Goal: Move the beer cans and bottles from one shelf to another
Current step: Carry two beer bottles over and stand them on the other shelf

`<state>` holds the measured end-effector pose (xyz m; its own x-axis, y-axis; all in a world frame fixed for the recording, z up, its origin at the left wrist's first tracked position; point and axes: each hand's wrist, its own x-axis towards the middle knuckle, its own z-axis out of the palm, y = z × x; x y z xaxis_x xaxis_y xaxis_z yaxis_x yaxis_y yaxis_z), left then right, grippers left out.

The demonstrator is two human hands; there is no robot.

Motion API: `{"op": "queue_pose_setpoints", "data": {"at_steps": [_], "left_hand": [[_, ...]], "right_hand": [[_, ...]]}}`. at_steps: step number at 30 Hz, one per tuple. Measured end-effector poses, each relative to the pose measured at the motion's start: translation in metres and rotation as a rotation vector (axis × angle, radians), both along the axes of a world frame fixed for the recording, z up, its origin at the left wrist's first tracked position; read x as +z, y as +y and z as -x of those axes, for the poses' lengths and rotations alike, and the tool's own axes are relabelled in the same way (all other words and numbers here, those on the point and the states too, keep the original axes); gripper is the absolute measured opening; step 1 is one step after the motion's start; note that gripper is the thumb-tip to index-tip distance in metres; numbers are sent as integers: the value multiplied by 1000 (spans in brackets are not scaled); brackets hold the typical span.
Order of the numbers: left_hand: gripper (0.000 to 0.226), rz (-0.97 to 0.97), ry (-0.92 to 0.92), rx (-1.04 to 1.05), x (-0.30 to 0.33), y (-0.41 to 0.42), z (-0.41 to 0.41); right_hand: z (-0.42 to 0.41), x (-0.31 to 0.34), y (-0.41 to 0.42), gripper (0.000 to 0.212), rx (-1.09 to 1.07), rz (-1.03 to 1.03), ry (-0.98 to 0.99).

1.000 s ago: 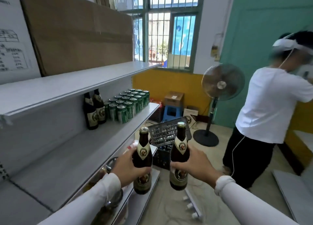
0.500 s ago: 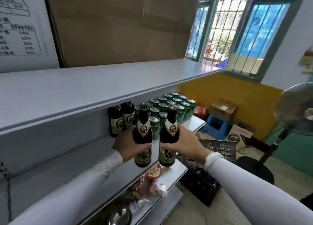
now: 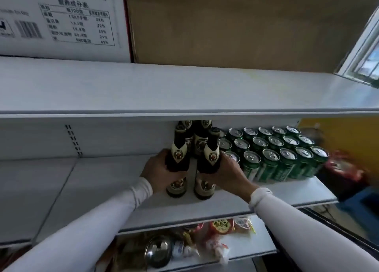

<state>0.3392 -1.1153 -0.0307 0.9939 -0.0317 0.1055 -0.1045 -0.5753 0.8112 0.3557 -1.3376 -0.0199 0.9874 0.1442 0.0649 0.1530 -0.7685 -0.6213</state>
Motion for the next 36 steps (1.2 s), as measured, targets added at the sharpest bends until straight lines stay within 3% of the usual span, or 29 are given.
{"op": "queue_pose_setpoints", "data": {"at_steps": [4,15,24,33,36], "left_hand": [[85,-57,58,13,9,-13,6],[52,-8,-16,177,20,-33,11],[58,-27,-60,198,17,-49,-34],[62,-31,-59,213,14,-50,-64],[62,-66,-63,206,14,-47,-70]], "right_hand": [[-17,5,-11,67,178,18,-9],[-27,28,-37,50,391,8,-53],[-72,32,-26,50,308,54,-78],[-102,14,-21,66,138,68,-161],[-102,11,-21,60,117,68,-144]]}}
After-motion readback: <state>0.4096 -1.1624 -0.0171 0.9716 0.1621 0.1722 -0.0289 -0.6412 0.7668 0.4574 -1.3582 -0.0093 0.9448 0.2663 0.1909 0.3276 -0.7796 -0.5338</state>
